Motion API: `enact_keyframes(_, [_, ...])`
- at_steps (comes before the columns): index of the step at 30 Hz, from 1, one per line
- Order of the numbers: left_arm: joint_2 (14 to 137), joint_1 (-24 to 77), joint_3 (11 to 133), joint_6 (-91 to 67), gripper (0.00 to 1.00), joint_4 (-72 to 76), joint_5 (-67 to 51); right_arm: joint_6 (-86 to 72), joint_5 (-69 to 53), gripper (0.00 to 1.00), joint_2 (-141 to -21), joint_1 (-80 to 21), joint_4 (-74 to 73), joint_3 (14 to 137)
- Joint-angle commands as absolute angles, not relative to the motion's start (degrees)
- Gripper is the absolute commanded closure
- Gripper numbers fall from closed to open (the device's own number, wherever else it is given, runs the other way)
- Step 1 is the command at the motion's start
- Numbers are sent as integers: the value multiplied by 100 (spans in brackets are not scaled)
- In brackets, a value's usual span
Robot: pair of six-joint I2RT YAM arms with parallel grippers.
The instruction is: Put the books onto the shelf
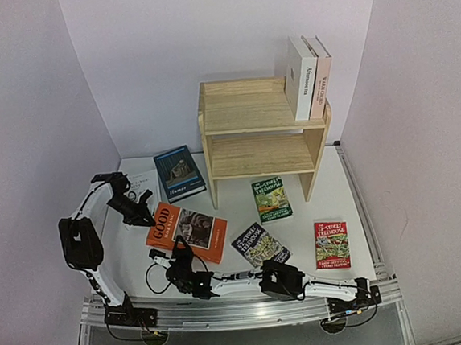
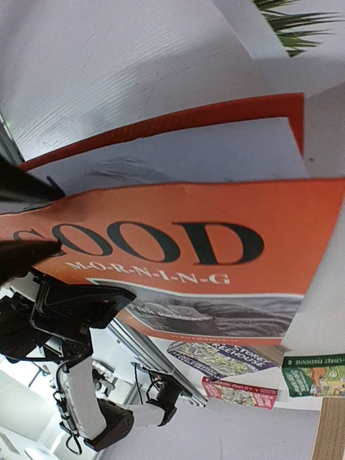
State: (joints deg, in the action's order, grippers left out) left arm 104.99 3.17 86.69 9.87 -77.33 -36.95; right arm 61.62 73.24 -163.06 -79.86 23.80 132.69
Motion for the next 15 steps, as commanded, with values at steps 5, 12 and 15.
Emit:
enact_keyframes(5, [9616, 324, 9993, 1483, 3, -8924, -3794, 5567, 7375, 88, -14824, -8263, 2740, 12435])
enact_keyframes(12, [8741, 251, 11157, 992, 0, -7794, -3093, 2930, 6505, 95, -12732, -8425, 1651, 10762])
enact_keyframes(15, [8292, 207, 11082, 803, 0, -7254, -2714, 1205, 4931, 93, -11933, -8345, 242, 10466])
